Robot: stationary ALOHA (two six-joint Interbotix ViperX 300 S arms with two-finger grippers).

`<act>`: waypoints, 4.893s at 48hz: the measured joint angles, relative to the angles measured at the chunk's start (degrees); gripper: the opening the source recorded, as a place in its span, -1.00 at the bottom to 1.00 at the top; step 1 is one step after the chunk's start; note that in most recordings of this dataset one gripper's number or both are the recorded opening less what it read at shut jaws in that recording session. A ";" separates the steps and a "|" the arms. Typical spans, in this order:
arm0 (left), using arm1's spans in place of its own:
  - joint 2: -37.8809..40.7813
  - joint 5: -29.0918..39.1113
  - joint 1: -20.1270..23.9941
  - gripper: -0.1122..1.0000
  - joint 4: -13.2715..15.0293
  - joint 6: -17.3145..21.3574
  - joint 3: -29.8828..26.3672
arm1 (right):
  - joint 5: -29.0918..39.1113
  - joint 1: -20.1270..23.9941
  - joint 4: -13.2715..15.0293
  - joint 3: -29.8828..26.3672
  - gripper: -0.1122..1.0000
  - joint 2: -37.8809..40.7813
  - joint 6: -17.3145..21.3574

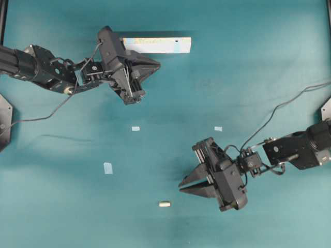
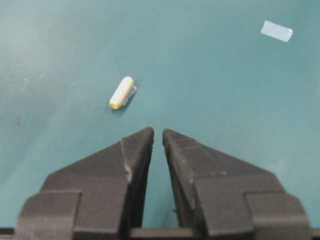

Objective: Move the wooden board into place and insert the rod into its hole.
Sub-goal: 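Lower the left gripper over the white board's end and close on it, then drag the white board with the left gripper toward the table centre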

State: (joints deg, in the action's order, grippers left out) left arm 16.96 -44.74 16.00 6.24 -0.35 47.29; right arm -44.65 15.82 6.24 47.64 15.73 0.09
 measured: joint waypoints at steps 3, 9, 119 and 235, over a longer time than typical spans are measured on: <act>-0.70 2.29 -0.35 -0.64 -0.62 -0.18 -0.44 | 0.18 -0.09 0.00 0.00 -0.50 0.00 0.44; -3.52 9.14 -1.85 -0.80 -1.93 -0.26 -2.46 | 2.55 -0.53 0.00 -0.62 -0.80 -0.53 0.62; -8.70 46.93 13.45 0.83 -2.46 28.21 -8.96 | 36.21 1.14 0.44 -6.68 0.98 -12.04 3.43; -9.05 48.34 -11.69 -0.42 -2.37 3.78 -15.56 | 42.28 1.14 0.53 -6.68 0.97 -12.04 3.52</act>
State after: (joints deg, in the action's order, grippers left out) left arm 7.91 3.60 4.31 3.87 3.43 31.73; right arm -2.37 16.96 6.77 40.96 3.69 3.60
